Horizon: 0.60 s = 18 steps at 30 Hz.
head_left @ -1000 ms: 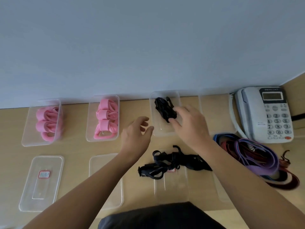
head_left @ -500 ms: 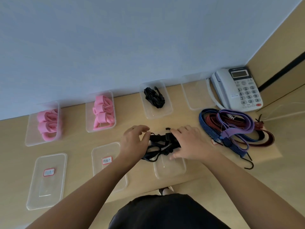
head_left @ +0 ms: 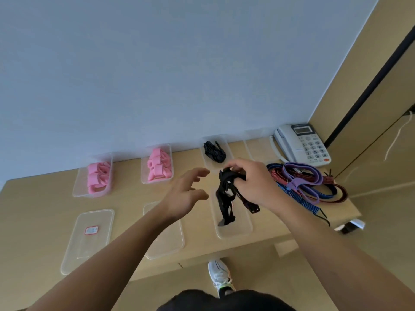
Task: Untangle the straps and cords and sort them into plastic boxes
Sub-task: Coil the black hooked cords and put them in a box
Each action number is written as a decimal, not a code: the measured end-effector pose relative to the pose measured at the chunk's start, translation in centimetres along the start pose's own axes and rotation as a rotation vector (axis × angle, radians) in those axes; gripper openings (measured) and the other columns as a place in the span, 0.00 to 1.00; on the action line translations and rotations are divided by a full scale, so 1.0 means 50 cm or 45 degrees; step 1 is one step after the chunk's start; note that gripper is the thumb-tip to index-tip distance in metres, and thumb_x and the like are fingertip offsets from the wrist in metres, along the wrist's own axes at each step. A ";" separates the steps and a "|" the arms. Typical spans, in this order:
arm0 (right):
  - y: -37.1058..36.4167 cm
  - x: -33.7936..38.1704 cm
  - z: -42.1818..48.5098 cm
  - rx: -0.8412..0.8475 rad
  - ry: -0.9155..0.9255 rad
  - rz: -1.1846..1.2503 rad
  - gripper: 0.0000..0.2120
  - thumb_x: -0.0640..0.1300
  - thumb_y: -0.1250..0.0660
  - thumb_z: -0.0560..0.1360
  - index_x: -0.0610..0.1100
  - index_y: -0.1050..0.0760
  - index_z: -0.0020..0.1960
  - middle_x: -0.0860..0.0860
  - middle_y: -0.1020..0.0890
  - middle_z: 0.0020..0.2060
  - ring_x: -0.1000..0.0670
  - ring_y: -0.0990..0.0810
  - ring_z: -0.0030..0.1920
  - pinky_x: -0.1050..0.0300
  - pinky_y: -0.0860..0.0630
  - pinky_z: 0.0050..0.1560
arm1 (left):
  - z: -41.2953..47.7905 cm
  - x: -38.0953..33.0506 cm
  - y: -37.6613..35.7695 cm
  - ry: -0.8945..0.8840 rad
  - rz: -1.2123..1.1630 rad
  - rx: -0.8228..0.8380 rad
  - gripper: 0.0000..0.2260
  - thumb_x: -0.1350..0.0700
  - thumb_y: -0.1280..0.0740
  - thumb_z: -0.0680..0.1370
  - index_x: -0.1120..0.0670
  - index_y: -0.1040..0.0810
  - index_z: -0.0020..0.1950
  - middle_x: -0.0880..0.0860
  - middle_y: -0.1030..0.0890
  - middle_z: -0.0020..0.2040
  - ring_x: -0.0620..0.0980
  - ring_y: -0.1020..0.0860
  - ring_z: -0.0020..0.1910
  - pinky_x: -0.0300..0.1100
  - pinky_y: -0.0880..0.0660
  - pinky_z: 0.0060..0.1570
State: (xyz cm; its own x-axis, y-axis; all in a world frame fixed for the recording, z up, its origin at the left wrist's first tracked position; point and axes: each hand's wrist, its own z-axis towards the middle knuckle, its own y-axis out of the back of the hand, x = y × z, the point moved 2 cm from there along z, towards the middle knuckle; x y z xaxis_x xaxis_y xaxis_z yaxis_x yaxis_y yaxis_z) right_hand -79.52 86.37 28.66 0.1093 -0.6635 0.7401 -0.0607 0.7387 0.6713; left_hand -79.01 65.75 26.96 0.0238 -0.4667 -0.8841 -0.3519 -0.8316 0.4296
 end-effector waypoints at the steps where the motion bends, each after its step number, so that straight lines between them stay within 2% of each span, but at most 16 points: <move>1: 0.016 0.032 -0.009 -0.033 0.019 0.049 0.18 0.32 0.34 0.74 0.52 0.18 0.55 0.61 0.19 0.42 0.62 0.20 0.46 0.75 0.29 0.45 | -0.017 -0.016 0.006 -0.033 -0.073 -0.010 0.28 0.52 0.33 0.68 0.46 0.25 0.69 0.45 0.23 0.68 0.45 0.28 0.69 0.48 0.28 0.67; 3: 0.045 0.093 -0.033 -0.064 0.059 0.151 0.18 0.33 0.34 0.74 0.54 0.16 0.51 0.63 0.16 0.42 0.65 0.19 0.47 0.76 0.28 0.47 | -0.042 -0.044 0.012 -0.114 -0.184 -0.007 0.27 0.53 0.34 0.68 0.46 0.24 0.68 0.44 0.22 0.67 0.44 0.26 0.68 0.46 0.29 0.67; 6: 0.085 0.164 -0.077 -0.096 0.080 0.355 0.15 0.34 0.31 0.74 0.54 0.15 0.49 0.60 0.14 0.44 0.60 0.17 0.47 0.66 0.24 0.50 | -0.064 -0.097 0.018 -0.180 -0.476 0.062 0.23 0.55 0.34 0.68 0.50 0.21 0.63 0.48 0.17 0.59 0.47 0.20 0.60 0.48 0.25 0.61; 7: 0.096 0.184 -0.092 -0.114 0.076 0.422 0.14 0.35 0.31 0.74 0.53 0.15 0.48 0.58 0.13 0.44 0.57 0.16 0.46 0.63 0.23 0.48 | -0.075 -0.112 0.018 -0.189 -0.558 0.078 0.23 0.52 0.33 0.68 0.51 0.20 0.63 0.49 0.15 0.57 0.48 0.19 0.58 0.48 0.22 0.58; 10: 0.118 0.222 -0.127 -0.156 0.058 0.597 0.12 0.39 0.32 0.74 0.54 0.15 0.47 0.53 0.13 0.40 0.53 0.17 0.37 0.58 0.24 0.40 | -0.100 -0.138 0.016 -0.160 -0.678 0.166 0.36 0.35 0.34 0.66 0.57 0.21 0.66 0.57 0.16 0.58 0.55 0.19 0.57 0.51 0.23 0.56; 12: 0.129 0.229 -0.139 -0.202 0.000 0.673 0.08 0.41 0.32 0.73 0.50 0.15 0.46 0.49 0.15 0.36 0.49 0.20 0.33 0.53 0.25 0.36 | -0.115 -0.138 0.016 -0.217 -0.679 0.281 0.37 0.28 0.37 0.71 0.54 0.21 0.68 0.59 0.17 0.60 0.58 0.19 0.56 0.55 0.24 0.55; 14: 0.139 0.221 -0.141 -0.294 -0.110 0.756 0.07 0.42 0.33 0.71 0.43 0.18 0.45 0.43 0.19 0.35 0.45 0.23 0.33 0.50 0.27 0.36 | -0.137 -0.135 0.017 -0.216 -0.645 0.446 0.38 0.24 0.37 0.71 0.50 0.23 0.71 0.58 0.18 0.62 0.60 0.18 0.58 0.56 0.22 0.55; 16: 0.145 0.205 -0.137 -0.362 -0.223 0.812 0.06 0.40 0.35 0.72 0.38 0.21 0.44 0.40 0.22 0.34 0.44 0.25 0.35 0.48 0.31 0.39 | -0.157 -0.131 0.017 -0.190 -0.550 0.601 0.39 0.25 0.32 0.69 0.46 0.25 0.73 0.56 0.19 0.65 0.61 0.19 0.62 0.56 0.22 0.59; 18: 0.147 0.195 -0.128 -0.370 -0.273 0.802 0.05 0.38 0.36 0.74 0.36 0.24 0.44 0.40 0.23 0.34 0.44 0.27 0.34 0.47 0.32 0.39 | -0.178 -0.130 0.014 -0.194 -0.432 0.711 0.36 0.33 0.24 0.69 0.45 0.27 0.74 0.56 0.19 0.67 0.60 0.19 0.64 0.58 0.25 0.66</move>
State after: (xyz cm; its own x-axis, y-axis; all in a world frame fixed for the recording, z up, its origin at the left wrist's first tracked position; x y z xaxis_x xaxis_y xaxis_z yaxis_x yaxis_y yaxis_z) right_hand -72.55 86.09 40.55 -0.0581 -0.0882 0.9944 0.2214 0.9701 0.0990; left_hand -71.07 65.54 34.66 0.1003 -0.1250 -0.9871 -0.7808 -0.6248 -0.0002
